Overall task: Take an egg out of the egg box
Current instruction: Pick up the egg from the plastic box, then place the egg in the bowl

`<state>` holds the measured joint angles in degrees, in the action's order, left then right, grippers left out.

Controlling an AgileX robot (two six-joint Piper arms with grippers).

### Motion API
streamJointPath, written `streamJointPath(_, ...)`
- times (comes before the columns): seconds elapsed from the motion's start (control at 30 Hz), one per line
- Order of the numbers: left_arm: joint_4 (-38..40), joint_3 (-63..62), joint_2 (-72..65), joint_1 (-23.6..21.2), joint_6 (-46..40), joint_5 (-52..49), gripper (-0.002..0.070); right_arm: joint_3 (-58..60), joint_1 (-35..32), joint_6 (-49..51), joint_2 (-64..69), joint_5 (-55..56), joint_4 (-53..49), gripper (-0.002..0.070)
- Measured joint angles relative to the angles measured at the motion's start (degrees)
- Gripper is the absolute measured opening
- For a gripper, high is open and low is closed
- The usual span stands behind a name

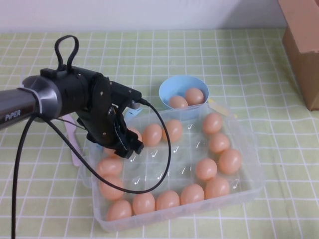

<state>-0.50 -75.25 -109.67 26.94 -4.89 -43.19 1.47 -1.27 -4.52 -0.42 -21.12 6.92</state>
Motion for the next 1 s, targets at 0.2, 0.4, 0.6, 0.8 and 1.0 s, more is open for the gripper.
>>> streamJointPath(0.2, 0.09, 0.00, 0.00, 0.00, 0.09, -0.10, 0.0347, 0.00, 0.00, 0.00, 0.00, 0.00, 0.00, -0.0017)
streamJointPath(0.4, -1.01, 0.09, 1.50, 0.00, 0.12, -0.48, 0.0346, 0.00, 0.00, 0.00, 0.00, 0.00, 0.00, -0.0017)
streamJointPath(0.6, -3.16, -2.24, 6.94, 1.03, 0.22, -4.02, 0.0345, 0.00, 0.00, 0.00, 0.00, 0.00, 0.00, -0.0017)
streamJointPath(0.8, -3.68, -7.39, 9.79, 3.40, 0.22, -5.72, 0.0345, 0.00, 0.00, 0.00, 0.00, 0.00, 0.00, -0.0017)
streamJointPath(1.0, -3.78, -9.74, 8.44, 4.91, 0.22, 5.72, 0.0345, 0.00, 0.00, 0.00, 0.00, 0.00, 0.00, -0.0017)
